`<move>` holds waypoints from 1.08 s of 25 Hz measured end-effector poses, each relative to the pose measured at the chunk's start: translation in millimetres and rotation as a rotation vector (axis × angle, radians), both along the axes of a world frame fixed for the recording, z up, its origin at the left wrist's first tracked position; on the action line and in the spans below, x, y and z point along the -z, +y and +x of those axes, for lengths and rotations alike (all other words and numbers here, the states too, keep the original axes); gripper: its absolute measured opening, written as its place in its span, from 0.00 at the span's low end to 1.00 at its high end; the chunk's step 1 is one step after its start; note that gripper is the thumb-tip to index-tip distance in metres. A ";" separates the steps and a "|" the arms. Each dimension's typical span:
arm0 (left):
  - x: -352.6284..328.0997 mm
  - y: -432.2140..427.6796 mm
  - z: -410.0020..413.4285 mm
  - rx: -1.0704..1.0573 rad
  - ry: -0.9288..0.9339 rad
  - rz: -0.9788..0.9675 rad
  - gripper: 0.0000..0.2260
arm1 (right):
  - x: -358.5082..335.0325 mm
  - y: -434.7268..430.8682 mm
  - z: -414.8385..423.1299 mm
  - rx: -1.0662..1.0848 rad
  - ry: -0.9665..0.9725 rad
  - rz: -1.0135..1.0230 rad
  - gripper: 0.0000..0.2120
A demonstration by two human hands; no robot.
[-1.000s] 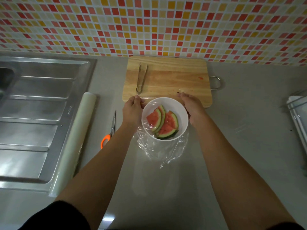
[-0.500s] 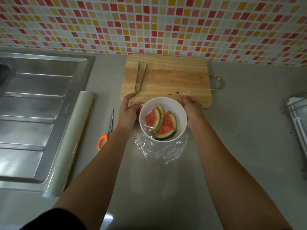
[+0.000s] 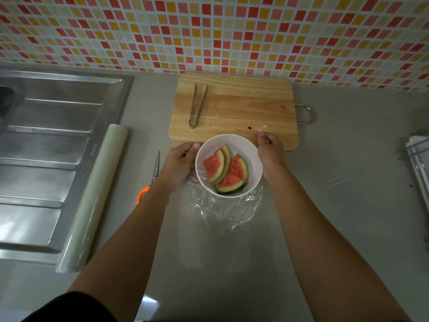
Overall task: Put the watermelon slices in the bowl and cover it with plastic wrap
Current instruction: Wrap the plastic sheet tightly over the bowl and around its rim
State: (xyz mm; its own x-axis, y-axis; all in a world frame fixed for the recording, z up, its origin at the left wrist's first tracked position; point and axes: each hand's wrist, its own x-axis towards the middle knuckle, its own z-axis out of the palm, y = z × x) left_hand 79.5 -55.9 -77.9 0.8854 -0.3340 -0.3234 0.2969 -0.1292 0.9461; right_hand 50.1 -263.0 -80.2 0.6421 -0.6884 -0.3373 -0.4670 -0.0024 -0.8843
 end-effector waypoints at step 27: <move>-3.8 -10.7 -4.7 -0.045 -0.470 0.384 0.17 | -37.9 31.9 -8.0 -1.190 0.099 -1.008 0.45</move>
State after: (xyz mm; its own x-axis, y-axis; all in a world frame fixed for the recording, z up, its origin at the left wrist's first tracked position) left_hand 74.8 -66.7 -74.2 0.9730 -0.2301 0.0155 -0.1283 -0.4841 0.8656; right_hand 42.0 -231.2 -42.3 0.9654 0.2208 -0.1390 0.1802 -0.9495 -0.2569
